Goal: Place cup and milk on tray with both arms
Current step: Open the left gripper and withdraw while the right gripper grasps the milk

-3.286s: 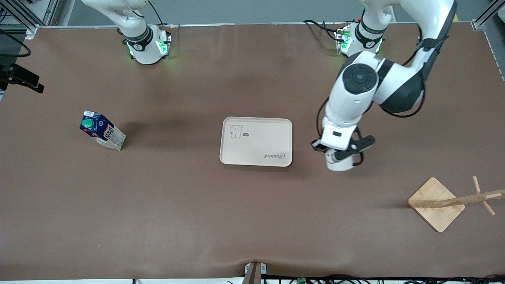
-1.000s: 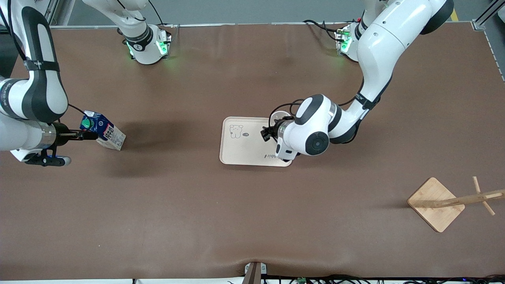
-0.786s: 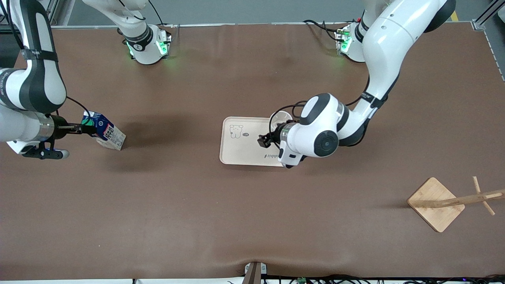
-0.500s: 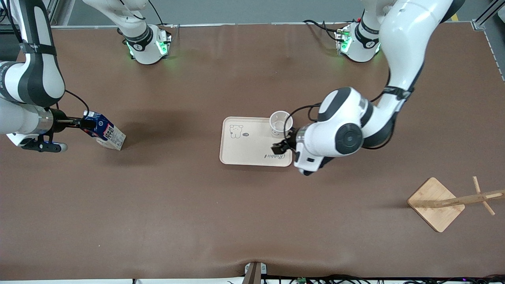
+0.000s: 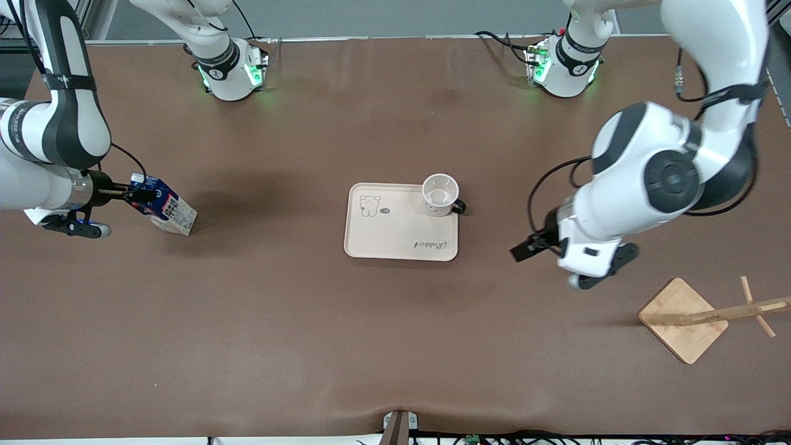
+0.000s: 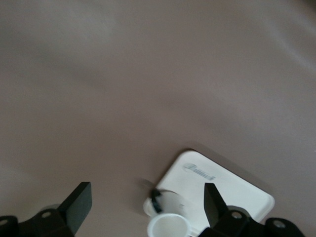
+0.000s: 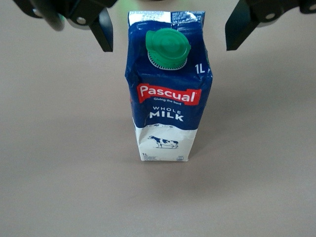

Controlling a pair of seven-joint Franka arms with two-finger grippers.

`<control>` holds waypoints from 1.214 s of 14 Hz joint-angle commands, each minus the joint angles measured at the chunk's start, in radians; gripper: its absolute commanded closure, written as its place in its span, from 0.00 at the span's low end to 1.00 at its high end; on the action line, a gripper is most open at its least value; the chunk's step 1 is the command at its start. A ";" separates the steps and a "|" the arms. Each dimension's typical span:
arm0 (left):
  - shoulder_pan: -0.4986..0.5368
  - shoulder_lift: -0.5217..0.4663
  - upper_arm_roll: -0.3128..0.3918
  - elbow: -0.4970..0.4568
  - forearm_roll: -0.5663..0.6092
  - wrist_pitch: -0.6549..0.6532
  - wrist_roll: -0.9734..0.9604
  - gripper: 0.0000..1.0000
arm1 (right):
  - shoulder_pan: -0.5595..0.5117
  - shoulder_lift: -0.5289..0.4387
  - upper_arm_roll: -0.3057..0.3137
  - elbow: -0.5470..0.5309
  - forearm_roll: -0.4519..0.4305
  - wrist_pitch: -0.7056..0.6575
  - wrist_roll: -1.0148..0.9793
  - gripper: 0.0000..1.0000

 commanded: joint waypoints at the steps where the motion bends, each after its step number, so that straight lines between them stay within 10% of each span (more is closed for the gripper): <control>1: 0.051 -0.081 -0.001 -0.018 0.074 -0.071 0.116 0.00 | -0.013 -0.028 0.012 -0.034 -0.008 0.018 0.018 0.00; 10: 0.180 -0.314 0.008 -0.024 0.082 -0.223 0.507 0.00 | -0.012 -0.027 0.012 -0.077 -0.006 0.056 0.018 0.00; 14: 0.111 -0.409 0.169 -0.070 0.026 -0.257 0.685 0.00 | -0.013 -0.028 0.012 -0.121 -0.006 0.116 0.018 0.00; 17: -0.060 -0.494 0.405 -0.157 -0.040 -0.257 0.750 0.00 | -0.016 -0.022 0.012 -0.124 -0.006 0.122 0.016 0.70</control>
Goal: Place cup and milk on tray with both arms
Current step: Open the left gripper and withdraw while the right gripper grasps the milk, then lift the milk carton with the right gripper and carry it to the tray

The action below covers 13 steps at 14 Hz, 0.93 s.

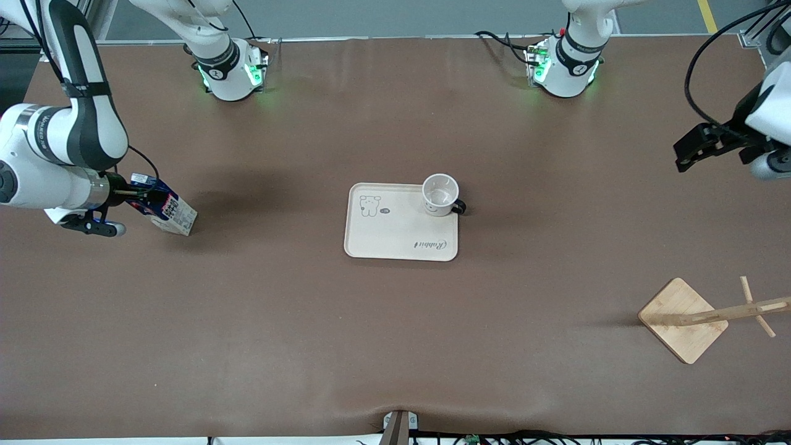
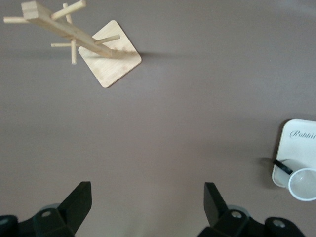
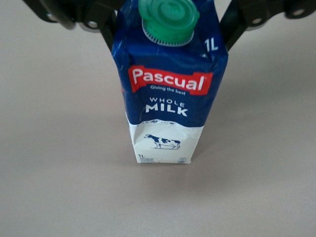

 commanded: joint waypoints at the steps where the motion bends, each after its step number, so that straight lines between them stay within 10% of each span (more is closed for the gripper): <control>1: -0.153 -0.101 0.194 -0.110 -0.050 0.004 0.040 0.00 | -0.022 -0.018 0.012 -0.022 -0.006 0.016 0.015 0.90; 7: -0.186 -0.114 0.217 -0.115 -0.053 0.012 0.040 0.00 | -0.010 0.017 0.016 0.229 0.000 -0.247 0.018 1.00; 13: -0.184 -0.107 0.214 -0.115 -0.053 0.020 0.040 0.00 | 0.254 0.041 0.018 0.409 0.082 -0.456 0.229 0.96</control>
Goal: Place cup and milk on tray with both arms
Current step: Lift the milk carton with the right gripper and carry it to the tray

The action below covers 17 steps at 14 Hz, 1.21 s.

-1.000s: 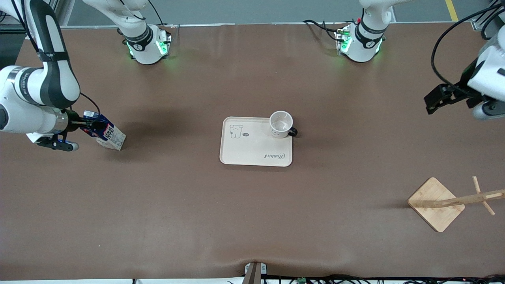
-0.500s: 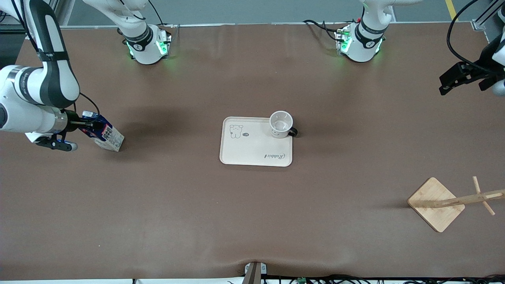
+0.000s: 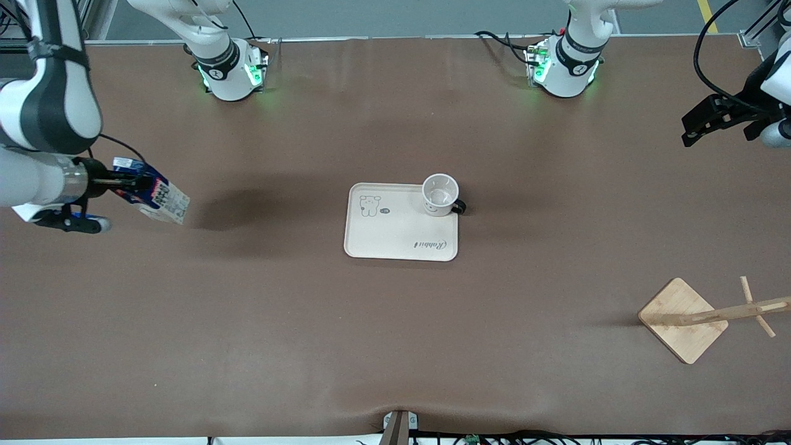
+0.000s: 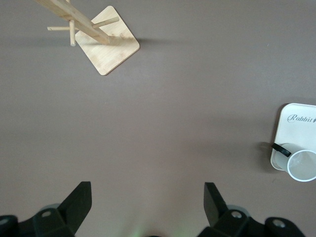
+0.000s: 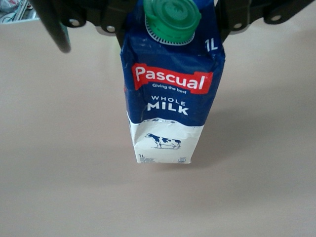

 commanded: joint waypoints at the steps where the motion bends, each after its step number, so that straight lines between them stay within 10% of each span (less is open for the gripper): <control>1: -0.004 -0.009 0.008 -0.009 -0.014 0.014 0.006 0.00 | 0.132 0.044 -0.004 0.063 0.102 -0.024 0.140 0.95; 10: -0.004 0.011 0.009 -0.001 -0.011 0.014 0.005 0.00 | 0.453 0.398 -0.004 0.456 0.300 -0.023 0.236 0.83; 17: -0.002 0.014 0.011 -0.005 -0.010 0.012 0.005 0.00 | 0.576 0.509 -0.005 0.511 0.363 0.118 0.444 0.83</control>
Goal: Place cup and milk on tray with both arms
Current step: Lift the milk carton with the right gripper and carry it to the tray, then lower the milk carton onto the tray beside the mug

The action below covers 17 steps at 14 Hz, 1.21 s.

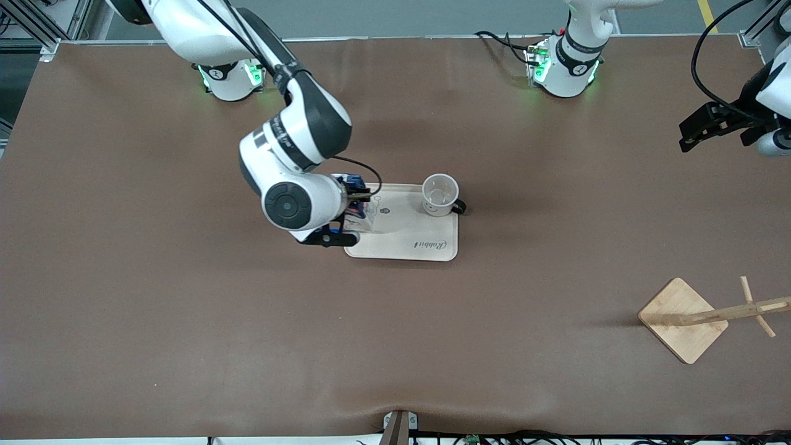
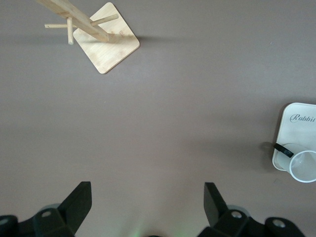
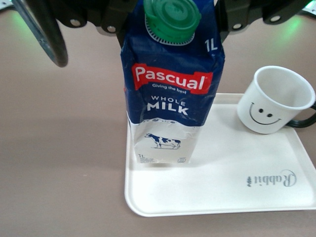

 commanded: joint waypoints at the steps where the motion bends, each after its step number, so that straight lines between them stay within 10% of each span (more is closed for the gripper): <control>1: -0.005 -0.003 0.008 -0.002 -0.010 0.007 0.003 0.00 | 0.021 0.031 -0.012 0.038 0.023 -0.004 0.026 0.82; 7: -0.008 0.003 0.007 0.003 -0.011 0.012 -0.012 0.00 | 0.049 0.067 -0.012 0.029 0.016 0.048 0.026 0.69; 10: -0.006 0.003 0.007 0.003 -0.011 0.012 -0.012 0.00 | 0.058 0.077 -0.014 0.024 0.010 0.077 0.032 0.26; 17: -0.003 0.000 0.008 0.004 -0.011 0.009 0.003 0.00 | 0.063 0.077 -0.014 0.016 -0.013 0.091 0.032 0.21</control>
